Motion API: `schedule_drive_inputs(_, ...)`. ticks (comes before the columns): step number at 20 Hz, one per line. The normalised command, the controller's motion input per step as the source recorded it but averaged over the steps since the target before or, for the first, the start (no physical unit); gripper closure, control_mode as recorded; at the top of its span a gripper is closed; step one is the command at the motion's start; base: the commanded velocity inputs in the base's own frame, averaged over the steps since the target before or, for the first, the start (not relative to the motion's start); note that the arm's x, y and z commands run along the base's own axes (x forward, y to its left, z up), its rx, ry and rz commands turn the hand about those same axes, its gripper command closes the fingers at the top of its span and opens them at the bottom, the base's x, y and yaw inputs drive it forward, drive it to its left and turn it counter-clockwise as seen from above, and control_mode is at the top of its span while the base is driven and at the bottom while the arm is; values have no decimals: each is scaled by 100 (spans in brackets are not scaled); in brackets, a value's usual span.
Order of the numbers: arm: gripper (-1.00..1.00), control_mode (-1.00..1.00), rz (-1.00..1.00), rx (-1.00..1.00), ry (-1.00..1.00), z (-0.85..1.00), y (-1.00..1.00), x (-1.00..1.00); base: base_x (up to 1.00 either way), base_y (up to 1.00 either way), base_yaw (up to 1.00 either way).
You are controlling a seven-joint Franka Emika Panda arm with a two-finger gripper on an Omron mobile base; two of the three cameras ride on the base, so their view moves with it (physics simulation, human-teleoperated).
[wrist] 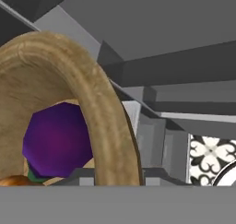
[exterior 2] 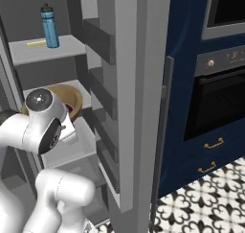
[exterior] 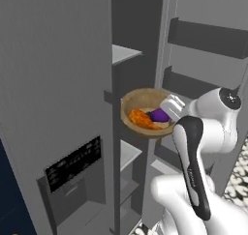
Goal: Pick the chicken drumstick and eggplant from their plates and place them in the bowl. Then put the bowl in the fridge.
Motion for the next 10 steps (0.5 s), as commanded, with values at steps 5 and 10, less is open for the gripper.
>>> schedule_drive_inputs(5, 100, -100, 1, 1, -4, -6, 23, 68, 0, 0, 0)
schedule_drive_inputs(10, 100, -100, 0, 0, -4, -25, 54, 72, 0, 0, 0)
